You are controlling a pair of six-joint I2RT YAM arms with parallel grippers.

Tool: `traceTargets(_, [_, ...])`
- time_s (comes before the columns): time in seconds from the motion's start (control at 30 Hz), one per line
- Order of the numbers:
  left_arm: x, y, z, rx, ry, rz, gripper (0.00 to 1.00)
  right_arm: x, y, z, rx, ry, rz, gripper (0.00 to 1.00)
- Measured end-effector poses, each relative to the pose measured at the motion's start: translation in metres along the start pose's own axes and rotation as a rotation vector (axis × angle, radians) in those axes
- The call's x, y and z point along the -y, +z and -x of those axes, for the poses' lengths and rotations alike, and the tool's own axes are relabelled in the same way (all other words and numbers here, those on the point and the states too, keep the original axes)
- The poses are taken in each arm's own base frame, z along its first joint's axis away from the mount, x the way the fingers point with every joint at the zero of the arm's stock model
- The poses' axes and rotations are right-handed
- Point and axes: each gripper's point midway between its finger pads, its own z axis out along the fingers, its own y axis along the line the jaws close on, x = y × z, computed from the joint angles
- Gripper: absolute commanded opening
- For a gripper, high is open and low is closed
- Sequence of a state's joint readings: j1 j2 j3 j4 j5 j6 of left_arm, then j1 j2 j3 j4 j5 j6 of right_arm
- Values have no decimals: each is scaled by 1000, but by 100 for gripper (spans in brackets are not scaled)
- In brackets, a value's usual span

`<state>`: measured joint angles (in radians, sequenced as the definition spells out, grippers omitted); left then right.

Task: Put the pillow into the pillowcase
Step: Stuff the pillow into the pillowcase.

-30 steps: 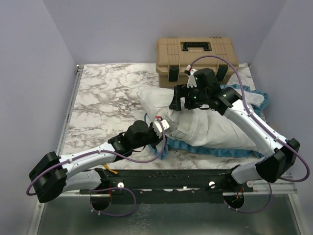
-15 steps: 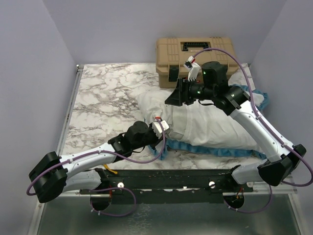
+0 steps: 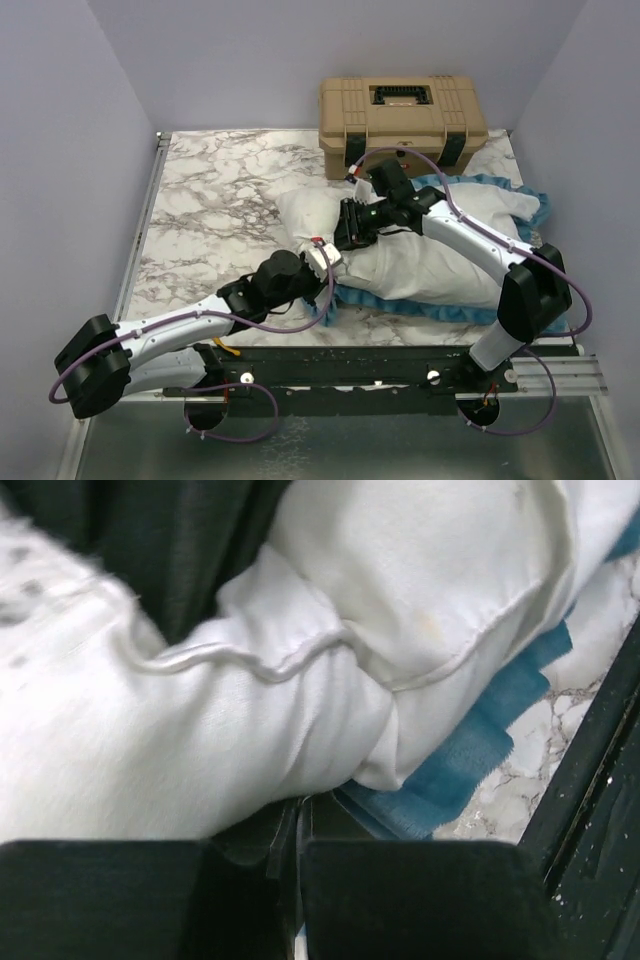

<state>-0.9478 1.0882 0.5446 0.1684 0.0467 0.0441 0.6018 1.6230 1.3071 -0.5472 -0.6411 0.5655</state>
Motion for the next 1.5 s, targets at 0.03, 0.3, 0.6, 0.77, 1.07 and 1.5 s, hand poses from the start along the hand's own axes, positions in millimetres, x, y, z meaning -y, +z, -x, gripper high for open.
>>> traceTargets(0.03, [-2,-2,-2,-5,-15,18,0,4,1,-1,-5,1,-12,25])
traceTargets(0.3, [-23,-16,-7,-29,-139,181,0,57,8,4,13,-35,-286,22])
traceTargets(0.6, [-22,-19,1,-15,-184,187,0,96,3,18,40,-185,-609,23])
traceTargets(0.77, [-22,-12,13,-33,-185,179,0,81,17,10,2,-306,-541,25])
traceTargets(1.07, [-15,6,23,-128,-184,129,0,55,65,-21,-150,-265,-105,26])
traceTargets(1.5, [-2,1,37,-129,-182,49,0,52,71,-39,-278,-151,37,24])
